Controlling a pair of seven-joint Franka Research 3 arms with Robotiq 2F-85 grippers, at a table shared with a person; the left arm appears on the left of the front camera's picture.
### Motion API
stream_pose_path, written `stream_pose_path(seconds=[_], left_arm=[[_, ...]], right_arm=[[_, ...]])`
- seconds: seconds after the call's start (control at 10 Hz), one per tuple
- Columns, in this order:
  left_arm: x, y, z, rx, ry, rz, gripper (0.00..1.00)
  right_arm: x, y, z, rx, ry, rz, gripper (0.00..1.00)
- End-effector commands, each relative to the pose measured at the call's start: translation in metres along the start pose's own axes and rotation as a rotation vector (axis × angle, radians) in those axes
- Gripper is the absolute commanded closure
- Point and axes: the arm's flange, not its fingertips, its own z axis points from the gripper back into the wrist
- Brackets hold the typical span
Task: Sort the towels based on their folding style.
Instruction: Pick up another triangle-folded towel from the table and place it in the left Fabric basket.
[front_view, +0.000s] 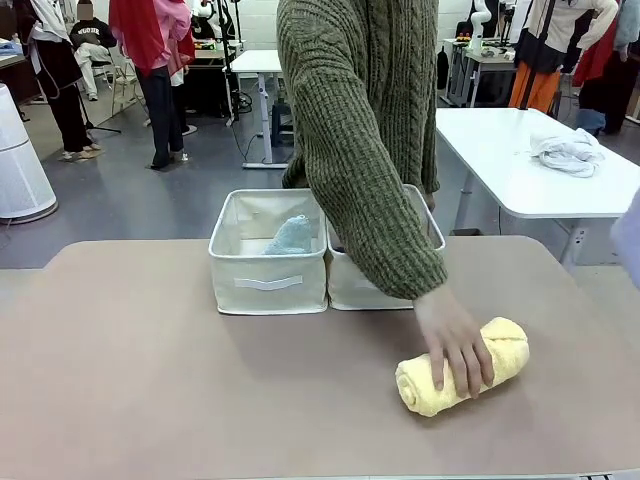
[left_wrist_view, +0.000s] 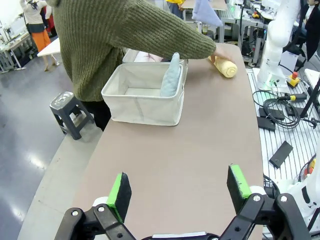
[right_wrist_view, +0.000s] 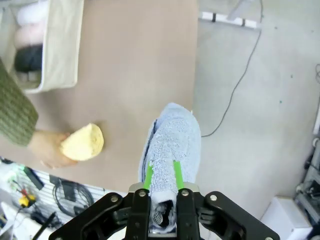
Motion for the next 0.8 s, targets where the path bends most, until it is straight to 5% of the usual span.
stream_pose_path(seconds=[0.0, 0.3, 0.5, 0.7], left_arm=[[0.002, -0.003, 0.0, 0.006, -0.009, 0.018, 0.0], [0.002, -0.003, 0.0, 0.006, -0.009, 0.018, 0.0], [0.002, -0.003, 0.0, 0.006, -0.009, 0.018, 0.0], [0.002, -0.003, 0.0, 0.006, -0.009, 0.018, 0.0]], right_arm=[[-0.026, 0.009, -0.028, -0.017, -0.022, 0.067, 0.98], [-0.078, -0.039, -0.031, -0.059, -0.02, 0.025, 0.98], [-0.141, -0.088, -0.017, -0.008, -0.136, -0.101, 0.98], [-0.153, -0.097, -0.016, 0.011, -0.169, -0.132, 0.98]])
